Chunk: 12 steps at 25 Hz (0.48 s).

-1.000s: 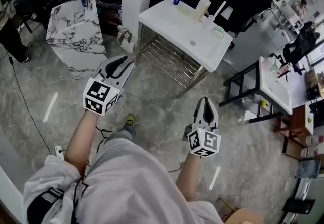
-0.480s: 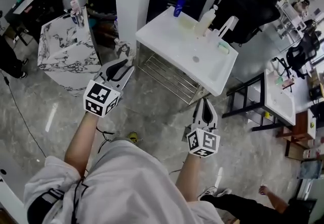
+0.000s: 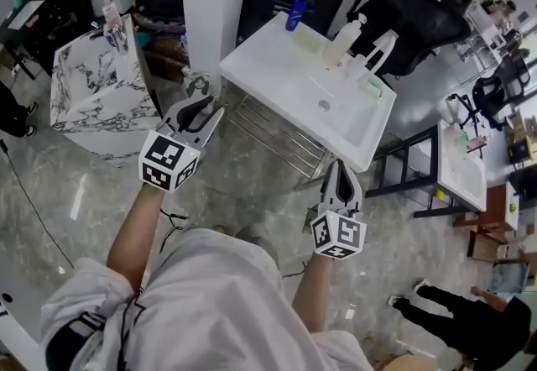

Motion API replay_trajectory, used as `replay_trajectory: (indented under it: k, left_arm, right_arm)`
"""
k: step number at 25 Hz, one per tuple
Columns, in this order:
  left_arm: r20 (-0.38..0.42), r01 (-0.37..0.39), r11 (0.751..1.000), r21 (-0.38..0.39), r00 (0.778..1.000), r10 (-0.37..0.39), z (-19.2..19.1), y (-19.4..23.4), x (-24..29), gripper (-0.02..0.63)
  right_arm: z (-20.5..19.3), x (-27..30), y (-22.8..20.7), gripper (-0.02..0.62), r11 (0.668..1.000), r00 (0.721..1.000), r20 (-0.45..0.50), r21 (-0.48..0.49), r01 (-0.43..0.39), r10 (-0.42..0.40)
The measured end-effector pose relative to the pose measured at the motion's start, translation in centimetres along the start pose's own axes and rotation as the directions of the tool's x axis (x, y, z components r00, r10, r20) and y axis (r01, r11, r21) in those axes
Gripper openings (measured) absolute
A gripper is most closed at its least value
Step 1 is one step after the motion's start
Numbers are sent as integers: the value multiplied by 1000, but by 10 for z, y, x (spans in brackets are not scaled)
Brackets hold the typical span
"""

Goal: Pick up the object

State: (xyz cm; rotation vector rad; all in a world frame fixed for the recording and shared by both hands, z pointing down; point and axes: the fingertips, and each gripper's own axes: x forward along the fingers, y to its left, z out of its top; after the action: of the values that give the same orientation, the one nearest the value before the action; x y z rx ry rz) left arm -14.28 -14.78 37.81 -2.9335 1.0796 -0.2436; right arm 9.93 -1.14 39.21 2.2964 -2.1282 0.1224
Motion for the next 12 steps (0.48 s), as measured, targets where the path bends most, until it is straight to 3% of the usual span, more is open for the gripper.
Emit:
replay_trajectory:
  k: [12]
  left_arm:
    - [-9,24,1000,4,1000,-24,-4,24,83,98]
  right_arm:
    - [-11,79,-32,5,1000,1000,-6,14,-5,5]
